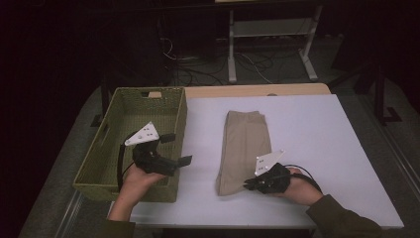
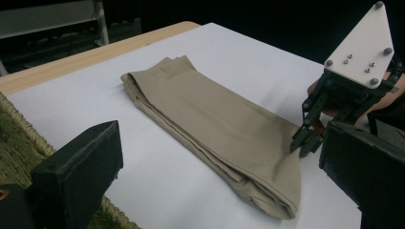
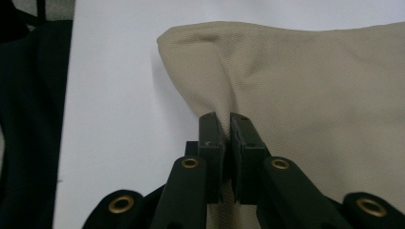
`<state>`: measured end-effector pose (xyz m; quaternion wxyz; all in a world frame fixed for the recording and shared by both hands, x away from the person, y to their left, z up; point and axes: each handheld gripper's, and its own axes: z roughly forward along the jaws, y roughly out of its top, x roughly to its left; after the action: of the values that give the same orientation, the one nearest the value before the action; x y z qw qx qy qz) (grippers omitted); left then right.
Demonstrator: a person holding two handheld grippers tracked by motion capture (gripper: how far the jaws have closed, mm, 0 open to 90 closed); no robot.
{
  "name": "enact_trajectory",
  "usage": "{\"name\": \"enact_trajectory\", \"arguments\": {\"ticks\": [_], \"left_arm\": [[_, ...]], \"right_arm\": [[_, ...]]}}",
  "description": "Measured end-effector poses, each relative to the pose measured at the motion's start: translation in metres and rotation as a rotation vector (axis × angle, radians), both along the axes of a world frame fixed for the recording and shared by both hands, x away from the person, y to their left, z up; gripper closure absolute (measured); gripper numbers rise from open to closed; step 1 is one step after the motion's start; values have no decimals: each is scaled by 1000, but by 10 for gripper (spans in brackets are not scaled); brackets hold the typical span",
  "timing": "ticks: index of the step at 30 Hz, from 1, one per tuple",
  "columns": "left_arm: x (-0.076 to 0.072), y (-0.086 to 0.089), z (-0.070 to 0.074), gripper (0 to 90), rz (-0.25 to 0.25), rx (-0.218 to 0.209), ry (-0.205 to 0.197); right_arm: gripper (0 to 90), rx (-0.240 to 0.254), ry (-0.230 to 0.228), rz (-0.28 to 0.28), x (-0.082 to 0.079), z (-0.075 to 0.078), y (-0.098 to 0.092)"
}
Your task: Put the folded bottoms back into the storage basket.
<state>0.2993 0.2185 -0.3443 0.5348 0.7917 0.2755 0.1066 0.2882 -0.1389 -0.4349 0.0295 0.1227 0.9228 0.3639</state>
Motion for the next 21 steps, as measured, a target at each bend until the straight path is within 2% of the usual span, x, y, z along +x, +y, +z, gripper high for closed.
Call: {"name": "enact_trajectory", "arguments": {"ticks": [21], "left_arm": [[0,0,0,13,0,0,0]], "right_arm": [[836,13,14,-1,-24,2,-16]]}}
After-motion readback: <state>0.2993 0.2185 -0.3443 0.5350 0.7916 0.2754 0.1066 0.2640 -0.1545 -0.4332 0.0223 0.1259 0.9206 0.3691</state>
